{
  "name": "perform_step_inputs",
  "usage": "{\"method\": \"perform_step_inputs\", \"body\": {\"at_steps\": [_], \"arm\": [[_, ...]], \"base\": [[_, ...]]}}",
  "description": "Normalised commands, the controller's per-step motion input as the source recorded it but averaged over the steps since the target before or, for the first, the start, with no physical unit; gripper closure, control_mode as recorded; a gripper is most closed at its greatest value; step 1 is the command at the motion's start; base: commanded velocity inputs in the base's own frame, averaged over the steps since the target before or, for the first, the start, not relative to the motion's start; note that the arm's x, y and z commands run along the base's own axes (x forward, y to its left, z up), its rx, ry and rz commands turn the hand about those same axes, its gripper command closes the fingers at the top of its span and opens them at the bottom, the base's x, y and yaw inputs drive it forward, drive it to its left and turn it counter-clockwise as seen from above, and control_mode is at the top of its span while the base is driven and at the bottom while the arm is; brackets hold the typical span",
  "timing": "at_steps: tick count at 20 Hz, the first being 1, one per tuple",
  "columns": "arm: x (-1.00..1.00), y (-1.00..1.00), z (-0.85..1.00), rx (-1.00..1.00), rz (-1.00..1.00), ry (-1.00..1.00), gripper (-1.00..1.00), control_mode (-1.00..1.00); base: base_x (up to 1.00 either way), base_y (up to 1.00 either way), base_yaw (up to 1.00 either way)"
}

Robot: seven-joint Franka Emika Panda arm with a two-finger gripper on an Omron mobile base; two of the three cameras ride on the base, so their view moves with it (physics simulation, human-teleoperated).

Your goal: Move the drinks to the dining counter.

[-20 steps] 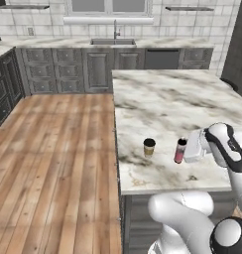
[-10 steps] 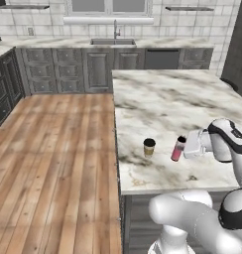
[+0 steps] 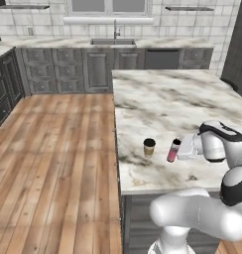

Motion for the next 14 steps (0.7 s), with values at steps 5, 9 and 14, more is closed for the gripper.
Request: {"method": "perform_step_inputs", "body": {"at_steps": [5,9,14], "arm": [[0.43,-0.02,-0.29,0.00,-0.05,-0.01,1.00,-1.00],[0.25,-0.12,-0.31,0.00,-0.06,-0.01,1.00,-1.00],[0.22,-0.04,-0.26,0.00,-0.04,0.00,1.00,-1.00]], "base": [[0.00,0.00,0.00],[0.00,0.00,0.00],[0.00,0.00,0.00]]}}
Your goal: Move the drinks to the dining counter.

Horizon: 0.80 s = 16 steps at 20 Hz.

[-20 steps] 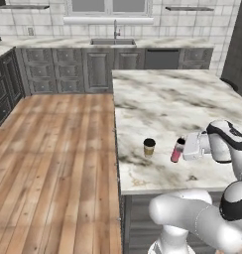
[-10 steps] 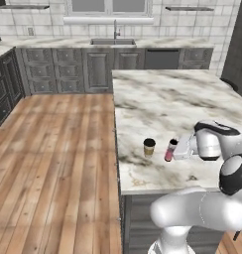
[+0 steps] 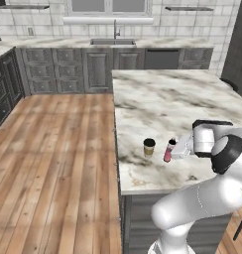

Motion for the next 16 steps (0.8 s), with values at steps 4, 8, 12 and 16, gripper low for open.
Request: {"method": "perform_step_inputs", "body": {"at_steps": [4,8,12,16], "arm": [[0.19,0.00,-0.23,0.00,-0.02,-0.01,1.00,-1.00],[0.03,0.01,-0.23,0.00,0.00,-0.05,-1.00,-1.00],[-0.17,0.19,-0.23,0.00,0.00,-0.17,-1.00,-1.00],[-0.39,0.31,-0.18,-0.01,0.00,-0.23,-1.00,-1.00]], "base": [[0.00,0.00,0.00],[0.00,0.00,0.00],[0.00,0.00,0.00],[0.00,0.00,0.00]]}}
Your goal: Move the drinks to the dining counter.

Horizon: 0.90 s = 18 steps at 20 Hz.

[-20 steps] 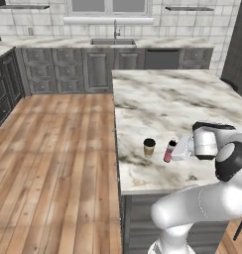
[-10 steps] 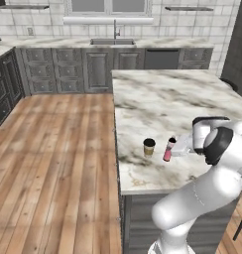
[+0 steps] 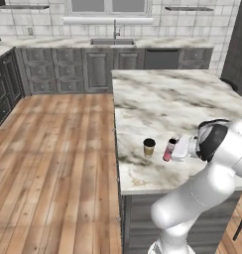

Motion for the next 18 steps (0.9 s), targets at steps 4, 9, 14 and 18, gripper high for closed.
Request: {"method": "perform_step_inputs", "body": {"at_steps": [4,9,14,18], "arm": [[-0.36,0.37,-0.10,-0.02,0.00,-0.19,-1.00,-1.00],[-0.12,0.12,0.01,0.00,0.00,-0.03,-1.00,-1.00],[-0.42,-0.21,0.60,0.00,-0.02,0.00,-1.00,-1.00],[-0.46,-0.29,0.85,0.00,-0.04,0.00,-1.00,-1.00]], "base": [[0.00,0.00,0.00],[0.00,0.00,0.00],[0.00,0.00,0.00],[0.00,0.00,0.00]]}}
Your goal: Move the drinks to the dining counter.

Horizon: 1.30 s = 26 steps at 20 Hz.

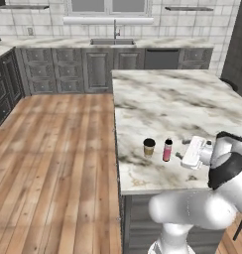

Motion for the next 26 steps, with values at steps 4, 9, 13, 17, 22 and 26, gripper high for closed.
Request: {"method": "perform_step_inputs", "body": {"at_steps": [4,9,13,17,22,26], "arm": [[-0.44,-0.06,0.86,0.00,0.00,0.00,-1.00,-1.00],[-0.70,0.00,0.80,0.00,0.00,0.00,-1.00,-1.00],[-0.69,0.00,0.41,-0.01,0.00,0.00,-1.00,-1.00],[-0.64,-0.19,0.21,0.00,-0.02,0.00,-1.00,-1.00],[-0.64,-0.39,0.11,0.00,-0.09,0.00,-1.00,-1.00],[-0.49,-0.38,0.10,0.00,-0.11,0.00,-1.00,-1.00]], "base": [[0.00,0.00,0.00],[0.00,0.00,0.00],[0.00,0.00,0.00],[0.00,0.00,0.00],[0.00,0.00,0.00],[0.00,0.00,0.00]]}}
